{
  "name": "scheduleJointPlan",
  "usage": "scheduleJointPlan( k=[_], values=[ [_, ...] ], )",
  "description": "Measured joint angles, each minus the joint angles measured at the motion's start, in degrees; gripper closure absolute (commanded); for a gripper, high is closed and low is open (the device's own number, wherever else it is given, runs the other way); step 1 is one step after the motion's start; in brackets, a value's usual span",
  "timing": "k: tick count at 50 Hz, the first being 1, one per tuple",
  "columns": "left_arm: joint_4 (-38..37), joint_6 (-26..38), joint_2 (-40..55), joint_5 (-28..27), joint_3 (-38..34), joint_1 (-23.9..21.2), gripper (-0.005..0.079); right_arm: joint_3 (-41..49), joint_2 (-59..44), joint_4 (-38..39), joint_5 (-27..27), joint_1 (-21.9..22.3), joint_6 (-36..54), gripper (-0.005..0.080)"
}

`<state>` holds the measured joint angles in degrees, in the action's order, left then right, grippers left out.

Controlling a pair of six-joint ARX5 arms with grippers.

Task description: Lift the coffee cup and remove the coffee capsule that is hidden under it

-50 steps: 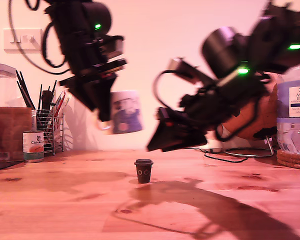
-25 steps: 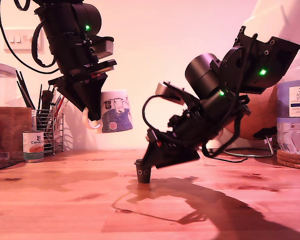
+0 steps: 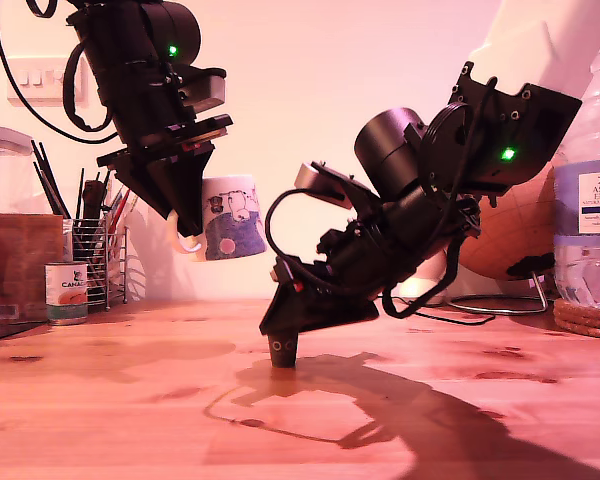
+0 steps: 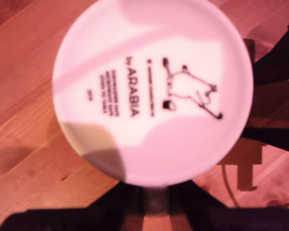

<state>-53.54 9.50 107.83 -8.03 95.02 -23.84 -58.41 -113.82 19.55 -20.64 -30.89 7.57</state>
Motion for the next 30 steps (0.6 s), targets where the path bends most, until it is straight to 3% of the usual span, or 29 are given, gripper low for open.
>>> scheduleJointPlan(
  k=[12, 20, 30],
  values=[
    [0.02, 0.0, -0.02, -0.02, 0.0, 0.0, 0.0763, 0.0, -0.11, 0.15, 0.0, 0.0, 0.0, 0.0475],
    [0.02, 0.0, -0.02, -0.02, 0.0, 0.0, 0.0763, 0.0, -0.2, 0.42, 0.02, -0.28, -0.02, 0.061],
    [0.02, 0.04, -0.02, -0.02, 0.0, 0.0, 0.0763, -0.35, -0.26, -0.11, 0.0, -0.7, -0.04, 0.0618]
  ],
)
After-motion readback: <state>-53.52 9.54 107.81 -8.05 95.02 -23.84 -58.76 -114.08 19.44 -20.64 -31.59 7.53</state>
